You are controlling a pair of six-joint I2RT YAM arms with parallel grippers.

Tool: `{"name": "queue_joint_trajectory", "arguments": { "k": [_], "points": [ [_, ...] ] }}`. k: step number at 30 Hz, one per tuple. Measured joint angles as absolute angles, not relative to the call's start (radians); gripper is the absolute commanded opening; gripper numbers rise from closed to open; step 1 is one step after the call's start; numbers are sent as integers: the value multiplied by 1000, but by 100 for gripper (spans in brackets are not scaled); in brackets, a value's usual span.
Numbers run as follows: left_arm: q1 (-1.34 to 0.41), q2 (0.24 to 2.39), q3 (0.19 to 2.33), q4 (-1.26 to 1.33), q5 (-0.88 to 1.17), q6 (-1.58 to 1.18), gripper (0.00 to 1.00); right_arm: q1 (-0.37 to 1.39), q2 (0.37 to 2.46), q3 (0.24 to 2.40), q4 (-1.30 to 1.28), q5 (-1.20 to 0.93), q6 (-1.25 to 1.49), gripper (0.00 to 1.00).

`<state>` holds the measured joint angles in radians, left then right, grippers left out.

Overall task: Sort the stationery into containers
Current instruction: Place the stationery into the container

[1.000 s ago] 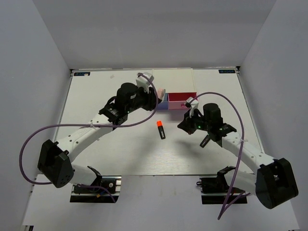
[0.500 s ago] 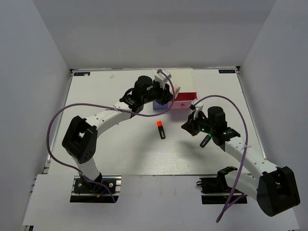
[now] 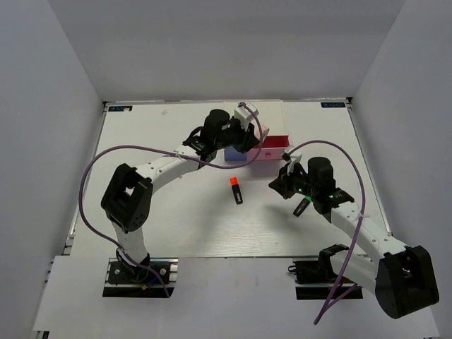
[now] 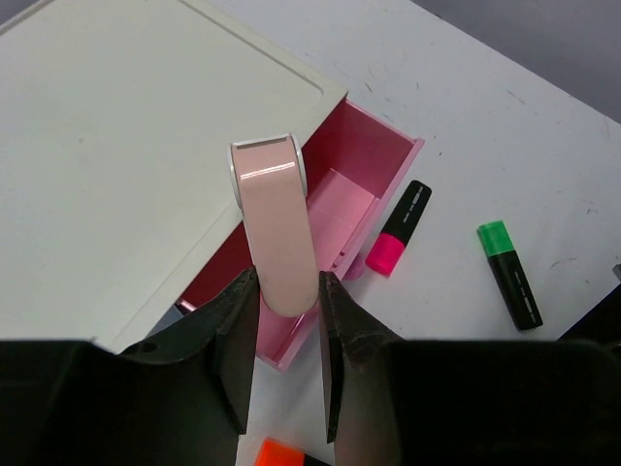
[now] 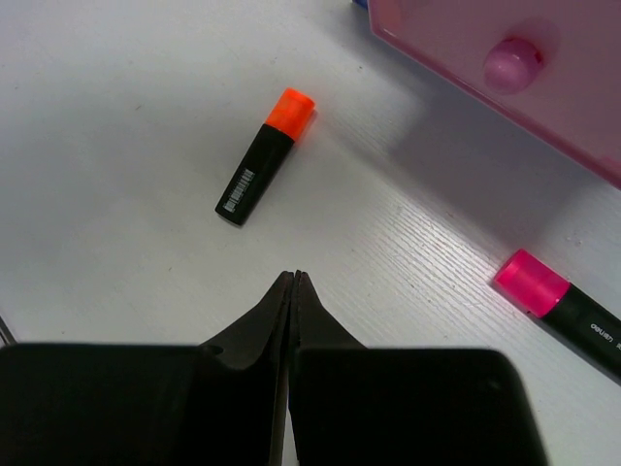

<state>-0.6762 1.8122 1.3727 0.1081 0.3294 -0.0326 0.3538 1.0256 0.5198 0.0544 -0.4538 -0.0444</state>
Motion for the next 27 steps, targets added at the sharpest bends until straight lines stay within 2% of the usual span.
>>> {"name": "queue_joint_trajectory", "arguments": {
  "k": [6, 7, 13, 14, 20, 23, 26, 27],
  "points": [
    [-683, 1829, 1376, 82, 330, -10, 30, 346, 1026, 520, 56, -456, -39, 0],
    [-683, 1829, 1376, 81, 330, -7, 35, 345, 1026, 520, 56, -456, -38, 0],
    [-684, 1829, 1383, 75, 321, 3, 54, 339, 1031, 520, 57, -457, -36, 0],
    [-684, 1829, 1383, 76, 318, 4, 60, 338, 1032, 520, 57, -459, -36, 0],
    [-684, 1829, 1390, 80, 302, 3, 65, 333, 1036, 520, 58, -467, -37, 3],
    [-684, 1829, 1392, 88, 299, -4, 60, 333, 1045, 520, 81, -475, -38, 3],
    [-684, 1825, 1392, 99, 296, -28, 31, 328, 1065, 519, 133, -475, -45, 0],
    [-684, 1821, 1390, 104, 294, -38, 14, 327, 1082, 519, 168, -474, -57, 0]
  ]
}}
